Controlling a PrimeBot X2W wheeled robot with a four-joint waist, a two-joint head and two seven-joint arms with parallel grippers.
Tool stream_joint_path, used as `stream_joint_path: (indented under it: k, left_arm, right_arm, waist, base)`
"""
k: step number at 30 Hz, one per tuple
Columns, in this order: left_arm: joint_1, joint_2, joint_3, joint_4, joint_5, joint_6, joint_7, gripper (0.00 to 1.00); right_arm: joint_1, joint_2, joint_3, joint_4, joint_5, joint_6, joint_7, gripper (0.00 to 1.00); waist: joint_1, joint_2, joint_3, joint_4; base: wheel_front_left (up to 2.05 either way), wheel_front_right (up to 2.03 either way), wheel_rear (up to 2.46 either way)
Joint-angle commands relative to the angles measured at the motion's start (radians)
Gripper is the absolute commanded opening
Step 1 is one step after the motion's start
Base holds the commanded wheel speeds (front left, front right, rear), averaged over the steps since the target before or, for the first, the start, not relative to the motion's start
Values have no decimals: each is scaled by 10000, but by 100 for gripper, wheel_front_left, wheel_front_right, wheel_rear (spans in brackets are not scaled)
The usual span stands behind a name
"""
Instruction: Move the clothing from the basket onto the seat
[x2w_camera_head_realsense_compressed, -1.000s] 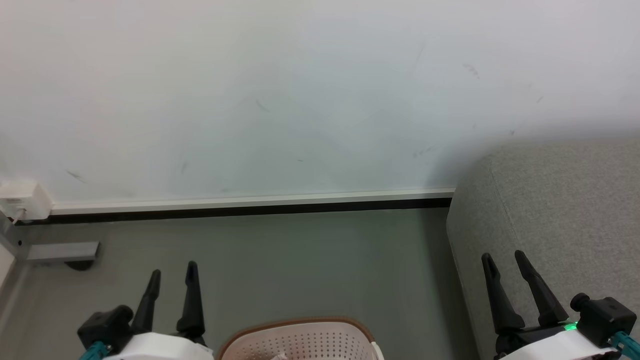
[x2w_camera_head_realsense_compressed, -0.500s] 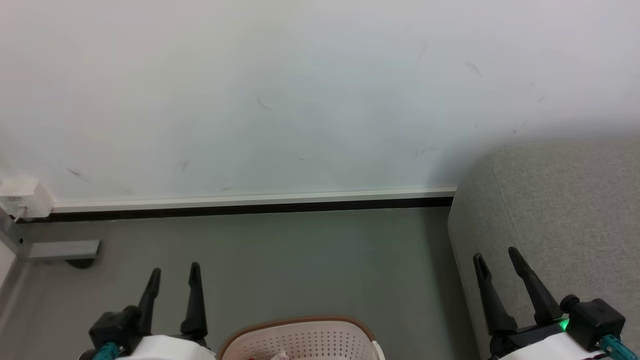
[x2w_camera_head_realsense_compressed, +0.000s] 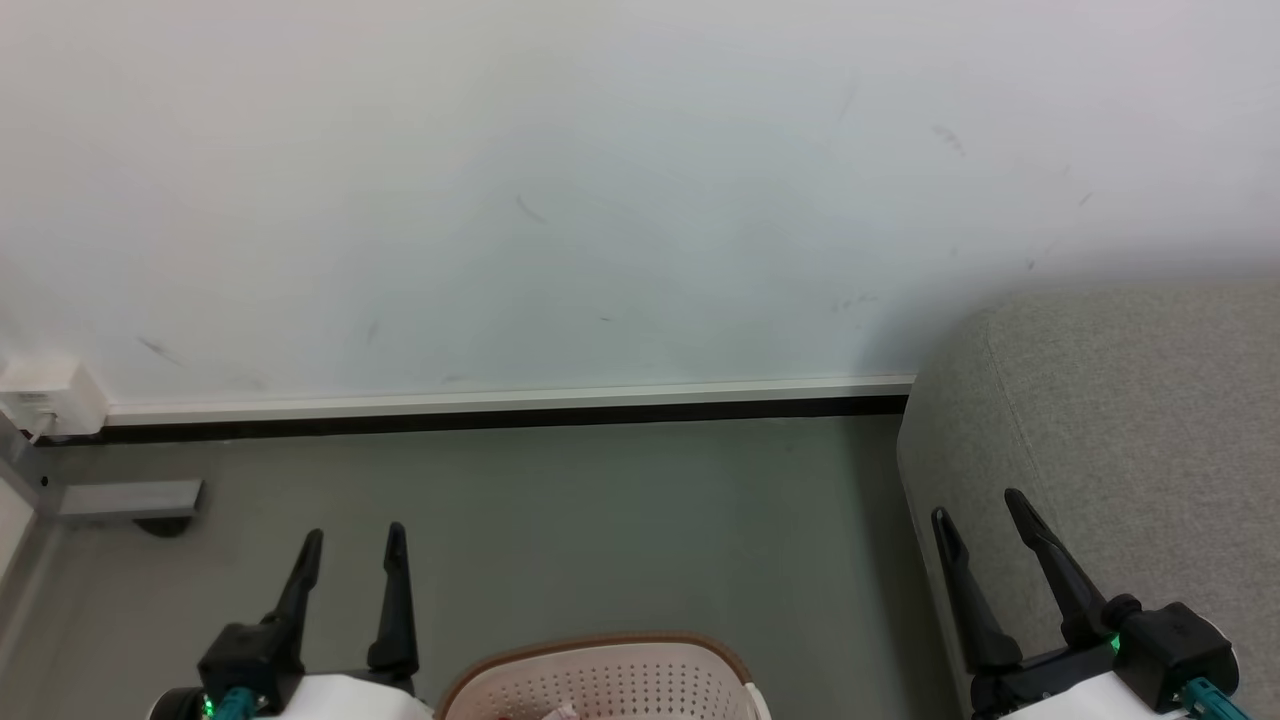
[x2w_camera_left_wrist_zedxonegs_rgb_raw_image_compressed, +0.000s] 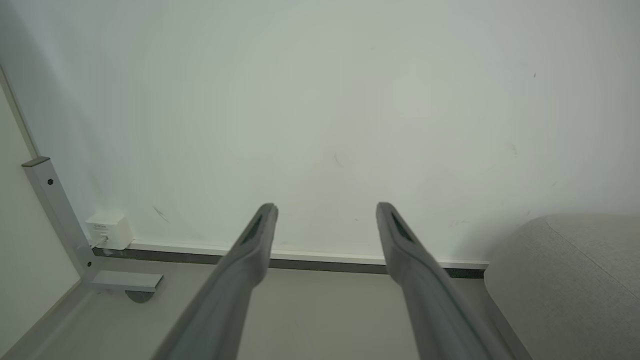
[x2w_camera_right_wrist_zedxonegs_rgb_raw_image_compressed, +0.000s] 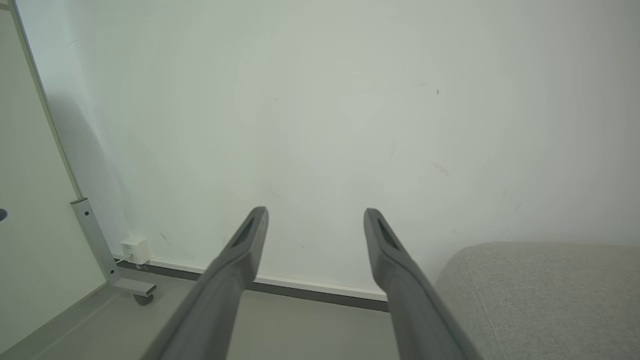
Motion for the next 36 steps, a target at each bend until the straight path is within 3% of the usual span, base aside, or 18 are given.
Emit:
stream_joint_path:
  k: [1, 8, 36]
  left_arm:
    - [41, 76, -9, -26, 309, 53, -85, 100]
    - [111, 78, -63, -94, 667, 143, -194, 100]
    - [108, 75, -60, -8, 90, 122, -179, 100]
  right_arm:
    - [-118, -56, 25, -76, -246, -19, -86, 100]
    - [-93, -54, 90, -111, -565, -21, -217, 100]
    - [-111, -7, -96, -75, -233, -21, -171, 100]
  waist:
    - [0, -1, -7, 2]
    - [0, -1, -4, 3]
    - [0, -1, 14, -97]
  base:
    - [0, 0, 0]
    - [0, 0, 0]
    - [0, 0, 0]
